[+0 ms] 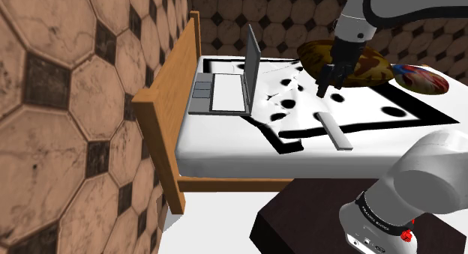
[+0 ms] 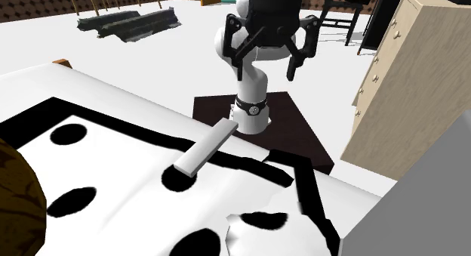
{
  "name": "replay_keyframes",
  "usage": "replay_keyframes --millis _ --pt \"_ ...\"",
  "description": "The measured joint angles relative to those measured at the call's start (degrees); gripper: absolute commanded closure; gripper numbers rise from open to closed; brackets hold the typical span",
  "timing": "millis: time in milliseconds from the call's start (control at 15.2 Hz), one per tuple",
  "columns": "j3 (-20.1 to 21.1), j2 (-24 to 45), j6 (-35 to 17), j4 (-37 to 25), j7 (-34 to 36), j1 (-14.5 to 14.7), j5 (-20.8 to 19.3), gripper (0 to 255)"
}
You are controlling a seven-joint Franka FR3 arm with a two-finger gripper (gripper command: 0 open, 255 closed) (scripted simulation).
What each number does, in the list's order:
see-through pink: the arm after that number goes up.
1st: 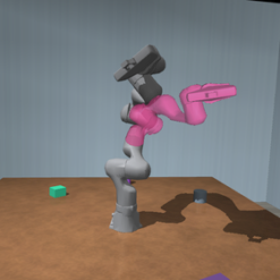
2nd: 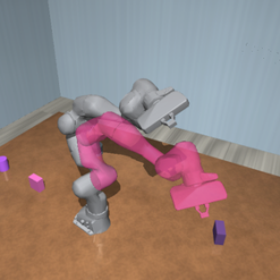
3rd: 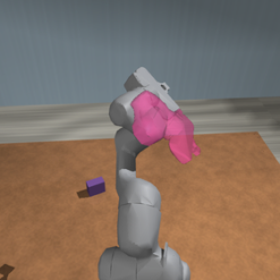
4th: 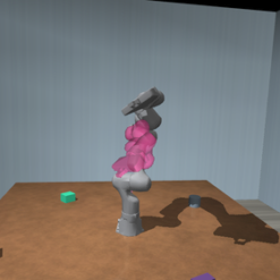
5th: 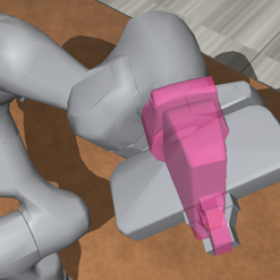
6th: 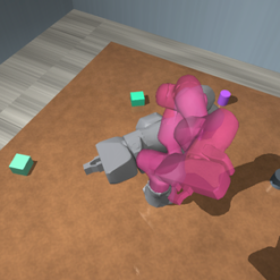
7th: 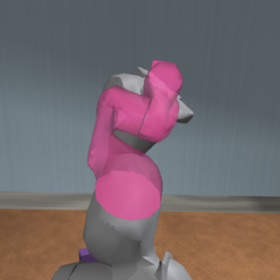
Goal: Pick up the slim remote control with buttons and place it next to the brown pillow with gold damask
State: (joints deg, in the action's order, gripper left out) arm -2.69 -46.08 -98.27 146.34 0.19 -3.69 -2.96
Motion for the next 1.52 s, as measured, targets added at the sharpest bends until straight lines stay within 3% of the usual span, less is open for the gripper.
replay_keyframes --millis 594,924,1518 --pt "-5.92 0.42 -15.12 13.17 3.07 -8.53 -4.98 0" --pt "-10.13 4.78 -25.85 18.72 4.23 -14.19 -8.54 0" --pt "-11.85 10.55 -35.99 22.79 5.01 -15.71 -10.22 0"
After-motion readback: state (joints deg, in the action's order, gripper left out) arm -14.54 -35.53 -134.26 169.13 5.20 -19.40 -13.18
